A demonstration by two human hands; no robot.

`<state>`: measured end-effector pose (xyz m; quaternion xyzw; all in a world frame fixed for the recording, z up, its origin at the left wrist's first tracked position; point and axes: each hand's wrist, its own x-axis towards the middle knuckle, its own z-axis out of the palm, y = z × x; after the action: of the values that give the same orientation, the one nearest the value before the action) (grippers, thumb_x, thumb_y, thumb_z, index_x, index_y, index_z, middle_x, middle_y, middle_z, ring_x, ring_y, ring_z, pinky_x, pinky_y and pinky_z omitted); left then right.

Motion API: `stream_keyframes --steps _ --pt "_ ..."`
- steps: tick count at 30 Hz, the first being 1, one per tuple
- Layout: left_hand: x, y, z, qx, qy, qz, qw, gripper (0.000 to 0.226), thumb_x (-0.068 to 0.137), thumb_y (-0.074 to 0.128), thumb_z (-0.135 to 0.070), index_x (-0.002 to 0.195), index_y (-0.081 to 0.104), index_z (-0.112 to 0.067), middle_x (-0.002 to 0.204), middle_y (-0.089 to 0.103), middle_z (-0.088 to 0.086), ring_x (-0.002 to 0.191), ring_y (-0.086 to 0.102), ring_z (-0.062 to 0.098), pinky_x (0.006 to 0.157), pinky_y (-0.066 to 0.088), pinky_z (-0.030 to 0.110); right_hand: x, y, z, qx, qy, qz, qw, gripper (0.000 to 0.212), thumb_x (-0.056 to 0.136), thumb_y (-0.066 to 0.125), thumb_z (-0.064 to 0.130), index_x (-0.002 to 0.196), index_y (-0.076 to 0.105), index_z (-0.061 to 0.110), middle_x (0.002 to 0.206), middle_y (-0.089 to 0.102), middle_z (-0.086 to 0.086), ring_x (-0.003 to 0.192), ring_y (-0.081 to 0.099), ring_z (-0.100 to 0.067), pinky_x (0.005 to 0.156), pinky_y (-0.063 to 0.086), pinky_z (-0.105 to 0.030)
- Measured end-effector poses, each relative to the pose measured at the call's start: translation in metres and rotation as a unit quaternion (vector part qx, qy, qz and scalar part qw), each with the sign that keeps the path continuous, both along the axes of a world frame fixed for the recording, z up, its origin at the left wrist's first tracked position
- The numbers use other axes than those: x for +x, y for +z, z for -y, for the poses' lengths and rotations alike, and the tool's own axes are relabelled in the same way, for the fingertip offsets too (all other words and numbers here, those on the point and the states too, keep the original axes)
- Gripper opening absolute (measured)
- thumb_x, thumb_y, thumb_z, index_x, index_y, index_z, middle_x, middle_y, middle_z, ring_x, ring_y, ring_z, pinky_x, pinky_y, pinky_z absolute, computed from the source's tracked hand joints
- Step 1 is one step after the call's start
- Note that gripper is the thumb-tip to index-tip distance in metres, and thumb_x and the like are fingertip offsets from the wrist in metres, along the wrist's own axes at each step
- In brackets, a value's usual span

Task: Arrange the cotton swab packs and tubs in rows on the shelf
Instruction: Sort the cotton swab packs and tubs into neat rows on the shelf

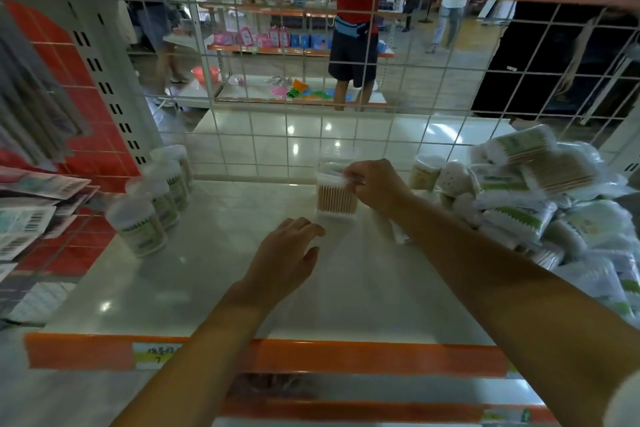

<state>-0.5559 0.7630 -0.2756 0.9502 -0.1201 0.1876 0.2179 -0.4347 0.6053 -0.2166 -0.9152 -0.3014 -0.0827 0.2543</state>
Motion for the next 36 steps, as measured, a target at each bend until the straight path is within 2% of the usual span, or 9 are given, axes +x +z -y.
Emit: stream_keyframes --steps 2,7,15,20,24,27,32,34,36 --pt "-0.001 -0.001 -0.005 -0.004 -0.004 0.001 1.0 0.029 0.08 0.066 -0.006 0.109 0.065 -0.007 0.106 0.066 0.008 0.098 0.06 0.024 0.081 0.047 0.031 0.003 -0.002 -0.003 -0.013 -0.004 0.008 1.0 0.026 0.083 0.056 0.002 0.106 0.068 0.005 0.094 0.07 -0.013 0.078 0.058 -0.014 0.069 0.042 -0.02" --pt "-0.004 -0.002 -0.009 -0.023 -0.003 -0.005 1.0 0.03 0.082 0.064 -0.006 0.112 0.064 -0.006 0.109 0.065 0.009 0.102 0.058 0.024 0.084 0.043 0.027 0.007 -0.002 -0.006 -0.06 -0.064 0.044 0.995 0.024 0.084 0.054 0.009 0.104 0.068 0.007 0.1 0.069 -0.013 0.092 0.061 -0.028 0.079 0.048 -0.035" --pt "-0.002 -0.004 -0.01 -0.039 -0.001 -0.023 0.999 0.031 0.083 0.063 -0.008 0.114 0.063 -0.008 0.112 0.064 0.007 0.106 0.057 0.022 0.088 0.043 0.027 0.013 -0.002 -0.011 -0.128 -0.059 0.092 0.986 0.027 0.087 0.051 0.013 0.11 0.064 0.009 0.102 0.065 -0.011 0.096 0.056 -0.025 0.08 0.043 -0.032" --pt "-0.003 -0.006 -0.007 -0.048 0.005 -0.039 0.998 0.032 0.085 0.062 -0.009 0.116 0.062 -0.009 0.116 0.062 0.006 0.109 0.055 0.021 0.091 0.042 0.027 0.017 -0.004 -0.013 -0.122 -0.08 0.105 0.984 0.027 0.088 0.051 0.012 0.111 0.064 0.009 0.102 0.066 -0.01 0.096 0.056 -0.024 0.083 0.044 -0.034" --pt "-0.004 -0.006 -0.004 -0.041 0.002 -0.043 0.998 0.032 0.086 0.06 -0.012 0.118 0.061 -0.01 0.117 0.062 0.005 0.109 0.055 0.02 0.092 0.042 0.027 0.014 -0.01 -0.015 -0.14 -0.094 0.139 0.976 0.034 0.086 0.057 0.011 0.119 0.058 0.007 0.116 0.059 -0.012 0.11 0.049 -0.028 0.091 0.039 -0.037" --pt "0.0 -0.004 -0.002 -0.031 0.007 -0.037 0.999 0.032 0.088 0.058 -0.016 0.119 0.06 -0.01 0.116 0.062 0.005 0.108 0.055 0.02 0.088 0.042 0.028 0.002 -0.011 -0.014 -0.134 -0.057 0.173 0.974 0.041 0.077 0.066 0.006 0.117 0.058 0.002 0.117 0.056 -0.017 0.111 0.049 -0.035 0.091 0.04 -0.044" --pt "0.011 0.005 0.007 -0.009 0.018 0.002 1.0 0.029 0.087 0.058 -0.019 0.111 0.064 -0.004 0.106 0.066 0.012 0.096 0.06 0.03 0.078 0.048 0.036 -0.032 -0.014 -0.003 -0.182 -0.007 0.156 0.971 0.041 0.09 0.05 0.016 0.131 0.044 0.011 0.131 0.044 -0.006 0.122 0.037 -0.022 0.102 0.028 -0.033" --pt "0.015 0.01 0.014 -0.006 0.021 0.01 1.0 0.028 0.085 0.063 -0.015 0.11 0.064 -0.003 0.104 0.067 0.014 0.093 0.061 0.03 0.077 0.048 0.037 -0.045 -0.021 0.006 -0.189 -0.004 0.146 0.971 0.039 0.092 0.046 0.015 0.13 0.046 0.01 0.133 0.045 -0.006 0.122 0.038 -0.022 0.102 0.029 -0.034" --pt "0.017 0.012 0.022 0.005 0.014 0.02 1.0 0.028 0.08 0.067 -0.01 0.106 0.066 -0.002 0.1 0.068 0.015 0.089 0.063 0.032 0.074 0.05 0.037 -0.056 -0.03 0.017 -0.189 -0.005 0.142 0.972 0.039 0.089 0.051 0.013 0.128 0.05 0.009 0.13 0.05 -0.009 0.119 0.044 -0.026 0.1 0.034 -0.038"
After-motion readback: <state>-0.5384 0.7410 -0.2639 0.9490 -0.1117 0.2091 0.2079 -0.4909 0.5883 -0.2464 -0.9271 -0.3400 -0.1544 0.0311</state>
